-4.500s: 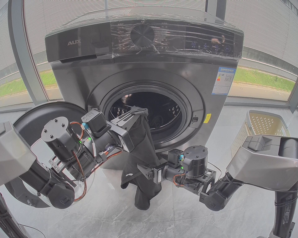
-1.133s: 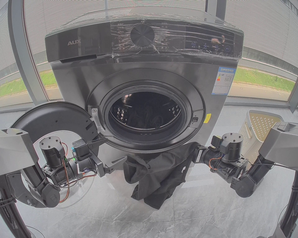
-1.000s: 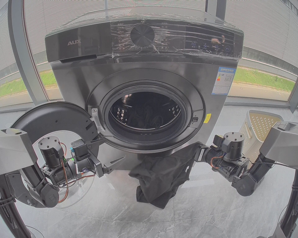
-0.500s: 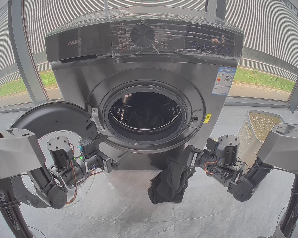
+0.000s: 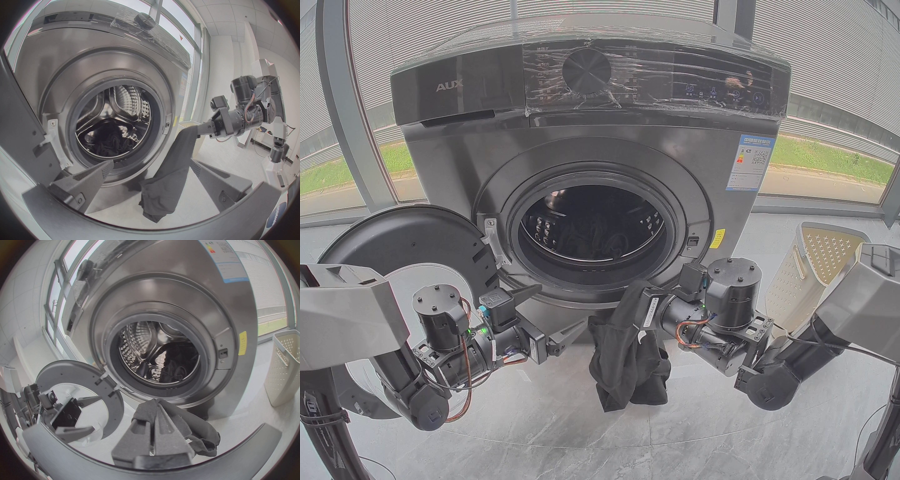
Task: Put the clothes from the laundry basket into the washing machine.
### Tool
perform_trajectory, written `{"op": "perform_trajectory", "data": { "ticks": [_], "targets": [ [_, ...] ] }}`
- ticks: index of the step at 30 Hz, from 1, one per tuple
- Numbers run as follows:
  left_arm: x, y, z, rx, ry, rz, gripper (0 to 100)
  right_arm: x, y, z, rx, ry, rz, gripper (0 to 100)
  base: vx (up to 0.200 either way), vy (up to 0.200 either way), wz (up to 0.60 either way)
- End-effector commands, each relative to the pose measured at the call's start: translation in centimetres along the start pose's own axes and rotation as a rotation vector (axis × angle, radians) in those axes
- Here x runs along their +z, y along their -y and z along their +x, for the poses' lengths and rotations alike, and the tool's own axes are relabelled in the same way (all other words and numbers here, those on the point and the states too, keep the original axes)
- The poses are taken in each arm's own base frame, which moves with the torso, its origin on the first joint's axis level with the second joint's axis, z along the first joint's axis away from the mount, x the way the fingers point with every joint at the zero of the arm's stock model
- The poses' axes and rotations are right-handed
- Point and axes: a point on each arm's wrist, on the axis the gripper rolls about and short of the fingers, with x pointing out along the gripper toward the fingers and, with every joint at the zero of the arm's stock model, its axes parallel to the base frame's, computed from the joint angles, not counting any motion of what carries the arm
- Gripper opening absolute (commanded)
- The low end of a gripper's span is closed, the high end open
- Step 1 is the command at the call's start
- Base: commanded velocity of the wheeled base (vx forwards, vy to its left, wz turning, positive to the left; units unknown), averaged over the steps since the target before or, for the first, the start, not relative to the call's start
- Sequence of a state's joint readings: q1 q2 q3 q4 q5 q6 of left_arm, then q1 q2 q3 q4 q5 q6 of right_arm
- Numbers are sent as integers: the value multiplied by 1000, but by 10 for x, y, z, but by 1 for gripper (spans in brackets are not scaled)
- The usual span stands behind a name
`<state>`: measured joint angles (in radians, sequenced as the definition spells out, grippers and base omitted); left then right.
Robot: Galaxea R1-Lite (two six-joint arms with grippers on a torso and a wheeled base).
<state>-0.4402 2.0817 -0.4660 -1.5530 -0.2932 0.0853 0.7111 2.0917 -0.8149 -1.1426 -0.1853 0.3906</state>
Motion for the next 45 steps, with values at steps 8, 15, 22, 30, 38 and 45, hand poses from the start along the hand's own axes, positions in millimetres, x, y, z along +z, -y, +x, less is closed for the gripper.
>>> {"op": "perform_trajectory", "data": {
  "ticks": [8,15,22,30,38,45],
  "targets": [
    [-12,21,7,-120,-34,-10,100,-6,-27,-4,79,-2,-2,0,0,0,0],
    [-15,23,16,-154,-24,-12,100,-9,-30,-5,85,-10,-4,0,0,0,0],
    [-18,18,30,-146,-3,-10,100,-15,-37,-7,105,-25,-9,0,0,0,0],
    [-21,17,35,-148,-3,-12,100,-18,-42,-9,117,-31,-11,0,0,0,0],
    [-22,12,43,-136,14,-11,0,-18,-42,-10,121,-23,-10,0,0,0,0],
    [-23,10,44,-131,15,-13,0,-22,-40,-10,116,-34,-13,0,0,0,0]
  ]
}}
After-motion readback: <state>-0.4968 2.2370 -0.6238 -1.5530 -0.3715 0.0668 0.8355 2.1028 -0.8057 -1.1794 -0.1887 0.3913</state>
